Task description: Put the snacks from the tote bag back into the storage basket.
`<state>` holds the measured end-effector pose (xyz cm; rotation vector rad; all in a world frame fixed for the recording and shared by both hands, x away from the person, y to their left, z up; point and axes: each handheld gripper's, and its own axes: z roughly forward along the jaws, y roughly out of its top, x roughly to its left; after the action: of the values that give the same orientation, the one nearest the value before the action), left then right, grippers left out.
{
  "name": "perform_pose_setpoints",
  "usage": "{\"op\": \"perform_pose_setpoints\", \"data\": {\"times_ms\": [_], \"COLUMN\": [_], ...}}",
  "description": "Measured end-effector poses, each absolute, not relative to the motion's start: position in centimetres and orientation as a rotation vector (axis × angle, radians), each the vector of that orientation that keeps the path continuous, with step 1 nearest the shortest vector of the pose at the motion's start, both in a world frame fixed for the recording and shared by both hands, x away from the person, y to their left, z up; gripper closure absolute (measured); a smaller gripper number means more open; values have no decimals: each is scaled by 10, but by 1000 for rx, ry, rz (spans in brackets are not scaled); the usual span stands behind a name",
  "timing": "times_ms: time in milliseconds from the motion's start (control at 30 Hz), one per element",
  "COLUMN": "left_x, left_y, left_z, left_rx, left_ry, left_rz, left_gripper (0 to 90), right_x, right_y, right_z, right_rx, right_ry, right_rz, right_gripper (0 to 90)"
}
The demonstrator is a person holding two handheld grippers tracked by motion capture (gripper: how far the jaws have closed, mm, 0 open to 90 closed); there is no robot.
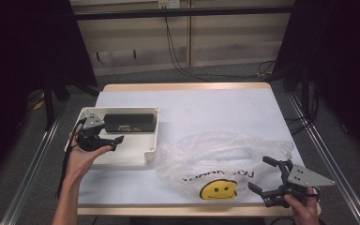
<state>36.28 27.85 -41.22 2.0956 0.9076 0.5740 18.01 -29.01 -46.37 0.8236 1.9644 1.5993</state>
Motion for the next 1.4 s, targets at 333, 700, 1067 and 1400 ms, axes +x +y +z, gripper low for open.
{"op": "perform_pose_setpoints", "data": {"times_ms": [333, 700, 1067, 1400], "left_x": [331, 298, 259, 234], "left_y": [293, 313, 292, 259], "left_z": [-394, -390, -398, -420], "left_rx": [2020, 1911, 1760, 1740], "left_ry": [843, 883, 884, 860], "left_rz": [556, 654, 719, 610], "left_gripper": [29, 28, 31, 27], "right_x": [180, 180, 180, 179], "right_y": [-290, -289, -292, -297], "right_z": [-463, -462, -462, -461], "right_rx": [827, 829, 834, 843], "right_ry": [1957, 1948, 1930, 1915], "right_rz": [1605, 1602, 1599, 1592], "right_gripper": [0, 0, 0, 0]}}
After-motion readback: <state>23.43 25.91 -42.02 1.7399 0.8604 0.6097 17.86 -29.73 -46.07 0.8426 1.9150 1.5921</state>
